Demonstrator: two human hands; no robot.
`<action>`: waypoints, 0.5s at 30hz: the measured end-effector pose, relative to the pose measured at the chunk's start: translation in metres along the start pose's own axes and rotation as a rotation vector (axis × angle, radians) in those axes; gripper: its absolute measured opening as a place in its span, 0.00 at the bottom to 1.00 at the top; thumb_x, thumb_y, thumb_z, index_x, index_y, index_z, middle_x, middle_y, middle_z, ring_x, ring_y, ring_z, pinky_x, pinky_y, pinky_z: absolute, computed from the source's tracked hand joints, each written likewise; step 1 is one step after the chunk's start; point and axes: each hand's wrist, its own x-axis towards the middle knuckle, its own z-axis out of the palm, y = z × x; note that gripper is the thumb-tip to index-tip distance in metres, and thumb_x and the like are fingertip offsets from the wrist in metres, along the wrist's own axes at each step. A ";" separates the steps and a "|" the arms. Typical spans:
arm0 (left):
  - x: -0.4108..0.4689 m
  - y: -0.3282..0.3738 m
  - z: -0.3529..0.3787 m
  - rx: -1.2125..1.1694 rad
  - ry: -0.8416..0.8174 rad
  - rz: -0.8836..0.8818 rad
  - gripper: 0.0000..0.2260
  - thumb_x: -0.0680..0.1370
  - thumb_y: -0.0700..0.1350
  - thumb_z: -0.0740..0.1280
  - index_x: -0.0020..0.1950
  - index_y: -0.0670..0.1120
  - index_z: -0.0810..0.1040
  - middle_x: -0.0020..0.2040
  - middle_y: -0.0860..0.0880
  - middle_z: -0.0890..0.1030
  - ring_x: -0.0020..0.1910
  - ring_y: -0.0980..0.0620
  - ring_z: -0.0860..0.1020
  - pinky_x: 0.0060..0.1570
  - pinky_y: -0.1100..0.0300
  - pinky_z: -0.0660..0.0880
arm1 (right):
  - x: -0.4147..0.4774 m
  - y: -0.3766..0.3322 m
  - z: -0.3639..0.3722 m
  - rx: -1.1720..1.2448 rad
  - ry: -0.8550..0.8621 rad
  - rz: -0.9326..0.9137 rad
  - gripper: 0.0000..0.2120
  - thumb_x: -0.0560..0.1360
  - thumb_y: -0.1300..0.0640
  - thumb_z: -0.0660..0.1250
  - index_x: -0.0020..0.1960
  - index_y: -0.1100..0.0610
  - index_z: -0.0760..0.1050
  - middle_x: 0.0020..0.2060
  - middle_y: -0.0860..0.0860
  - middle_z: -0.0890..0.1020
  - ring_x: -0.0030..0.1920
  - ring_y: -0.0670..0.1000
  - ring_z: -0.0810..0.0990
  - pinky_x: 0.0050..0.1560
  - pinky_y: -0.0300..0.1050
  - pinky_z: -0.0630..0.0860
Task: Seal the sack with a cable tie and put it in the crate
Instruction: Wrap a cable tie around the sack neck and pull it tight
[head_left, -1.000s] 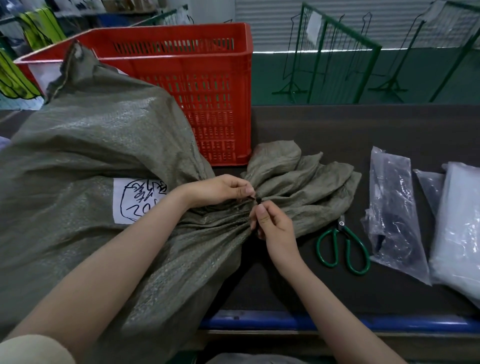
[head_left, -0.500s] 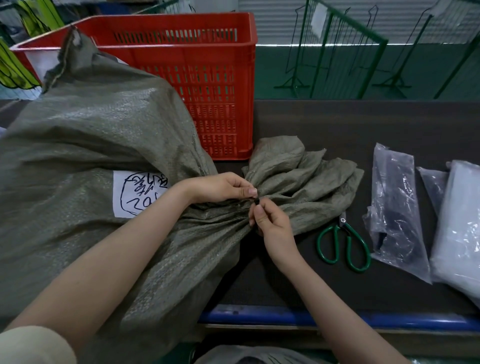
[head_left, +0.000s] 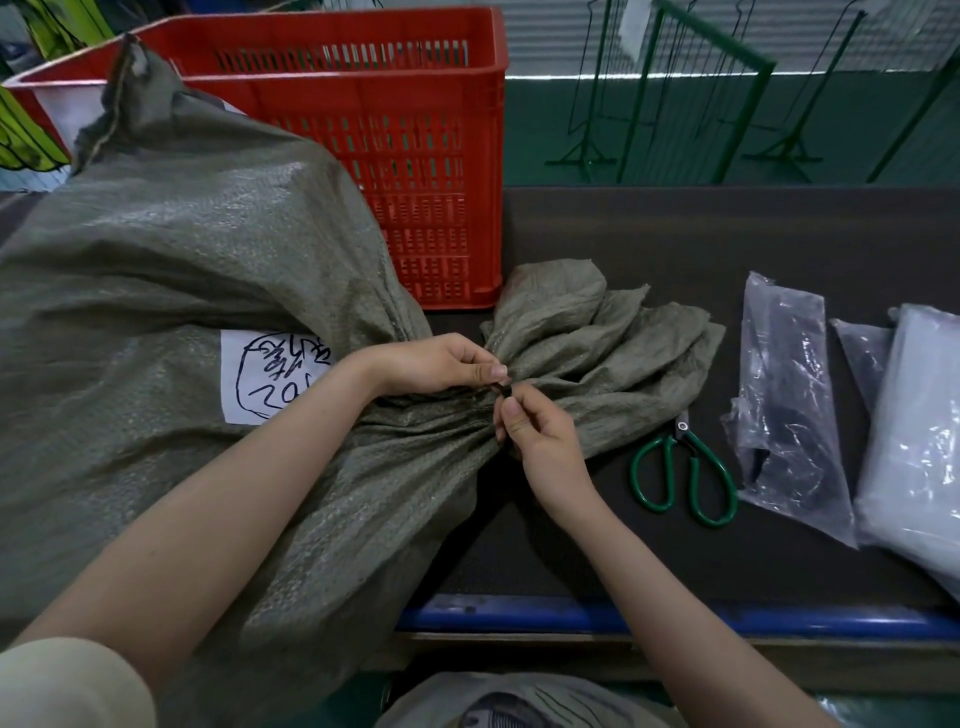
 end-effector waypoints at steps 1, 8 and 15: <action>0.000 -0.001 0.000 0.003 -0.002 0.000 0.14 0.80 0.43 0.56 0.39 0.51 0.77 0.30 0.65 0.81 0.34 0.71 0.77 0.42 0.76 0.70 | 0.000 0.000 0.000 -0.012 0.000 0.009 0.11 0.74 0.53 0.56 0.33 0.52 0.69 0.28 0.47 0.70 0.29 0.39 0.67 0.34 0.33 0.63; 0.002 -0.007 0.001 0.015 0.000 0.024 0.14 0.80 0.44 0.57 0.39 0.50 0.78 0.34 0.58 0.80 0.36 0.66 0.76 0.44 0.72 0.71 | -0.001 -0.001 0.000 -0.056 0.035 0.027 0.13 0.72 0.52 0.57 0.30 0.51 0.67 0.26 0.46 0.69 0.30 0.43 0.66 0.36 0.40 0.63; 0.006 -0.009 0.005 -0.006 0.023 0.025 0.15 0.80 0.42 0.56 0.36 0.49 0.75 0.25 0.63 0.78 0.27 0.69 0.74 0.34 0.78 0.68 | -0.004 -0.003 0.004 -0.115 0.084 0.022 0.13 0.72 0.53 0.55 0.29 0.52 0.65 0.26 0.47 0.69 0.30 0.42 0.66 0.36 0.39 0.64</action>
